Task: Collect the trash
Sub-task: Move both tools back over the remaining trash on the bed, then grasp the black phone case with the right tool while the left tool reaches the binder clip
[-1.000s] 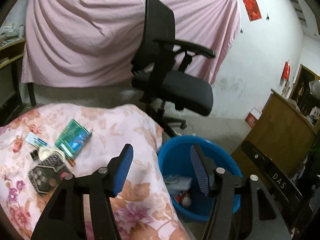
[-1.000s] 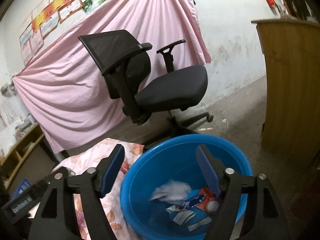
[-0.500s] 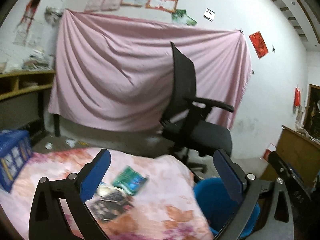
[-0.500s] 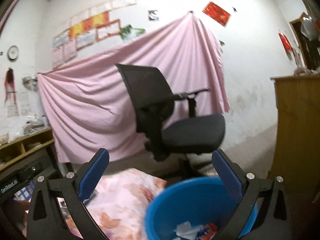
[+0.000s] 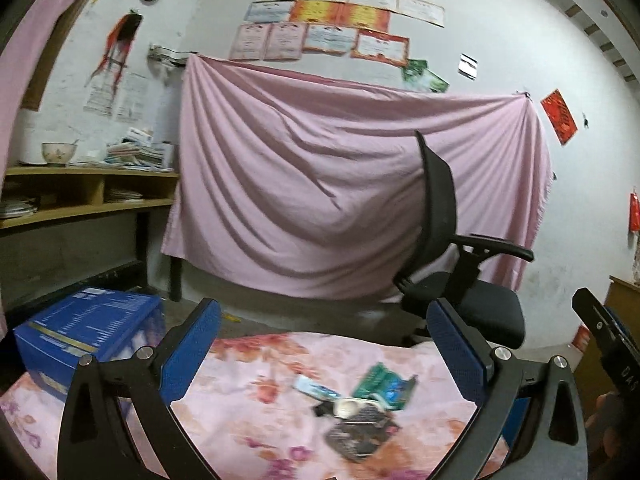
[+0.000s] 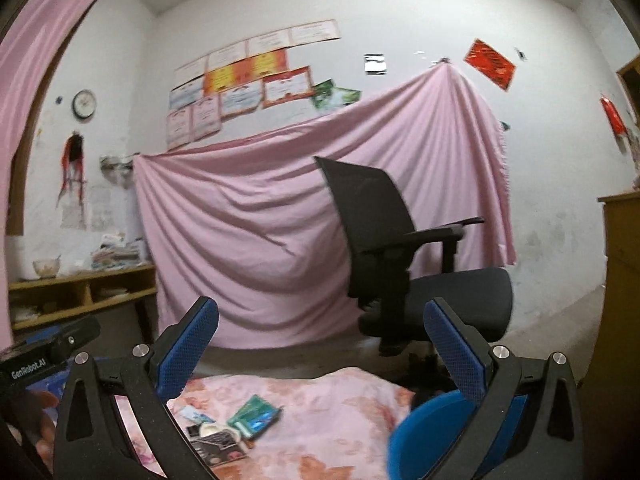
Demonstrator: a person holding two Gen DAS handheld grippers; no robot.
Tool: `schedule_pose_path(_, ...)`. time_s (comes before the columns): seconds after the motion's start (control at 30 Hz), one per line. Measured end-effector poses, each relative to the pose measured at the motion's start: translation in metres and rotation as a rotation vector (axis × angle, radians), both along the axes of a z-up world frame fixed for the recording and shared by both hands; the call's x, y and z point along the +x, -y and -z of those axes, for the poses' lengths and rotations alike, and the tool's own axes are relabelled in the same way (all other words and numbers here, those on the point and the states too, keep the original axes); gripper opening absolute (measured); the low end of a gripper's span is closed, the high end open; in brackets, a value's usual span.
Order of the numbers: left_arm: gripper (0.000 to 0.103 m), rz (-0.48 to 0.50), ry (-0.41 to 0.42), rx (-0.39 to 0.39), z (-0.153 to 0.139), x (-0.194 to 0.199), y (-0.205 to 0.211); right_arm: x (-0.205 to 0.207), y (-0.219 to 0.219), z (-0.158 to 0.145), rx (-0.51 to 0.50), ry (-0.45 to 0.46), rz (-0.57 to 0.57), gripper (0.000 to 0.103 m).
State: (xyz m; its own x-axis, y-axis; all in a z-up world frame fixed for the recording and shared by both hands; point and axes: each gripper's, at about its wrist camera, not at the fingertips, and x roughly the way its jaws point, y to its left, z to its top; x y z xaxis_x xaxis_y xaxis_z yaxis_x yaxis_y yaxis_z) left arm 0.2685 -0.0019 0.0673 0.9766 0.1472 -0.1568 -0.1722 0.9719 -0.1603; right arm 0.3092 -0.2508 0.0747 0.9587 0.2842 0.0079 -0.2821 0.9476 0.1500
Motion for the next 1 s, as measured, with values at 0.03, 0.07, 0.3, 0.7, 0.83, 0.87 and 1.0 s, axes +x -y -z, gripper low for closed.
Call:
schedule_pose_path(0.03,0.101,-0.009,-0.001,0.002,0.003,-0.002,-0.005,0.0,-0.006,0.001,-0.012,-0.001,-0.008,0.103)
schedule_pose_path(0.07,0.101,-0.016,-0.003,0.003,0.005,-0.003,-0.01,0.0,-0.012,0.002,-0.025,-0.001,-0.018,0.103)
schedule_pose_path(0.3,0.101,-0.051,-0.049,-0.023,0.029,-0.003,-0.047,0.012,-0.052,0.021,-0.122,-0.072,-0.072,0.103)
schedule_pose_path(0.7,0.101,0.012,-0.29,-0.114,0.065,0.028,-0.068,0.065,-0.083,0.078,-0.273,-0.557,-0.191,0.103)
schedule_pose_path(0.83,0.101,0.033,-0.385,-0.091,0.076,0.041,-0.065,0.068,-0.091,0.09,-0.313,-0.633,-0.259,0.103)
schedule_pose_path(0.87,0.101,0.039,-0.4,-0.087,0.079,0.044,-0.064,0.067,-0.095,0.093,-0.323,-0.643,-0.275,0.103)
schedule_pose_path(1.0,0.1,0.093,-0.473,-0.082,0.09,0.056,-0.063,0.067,-0.109,0.099,-0.377,-0.671,-0.332,0.103)
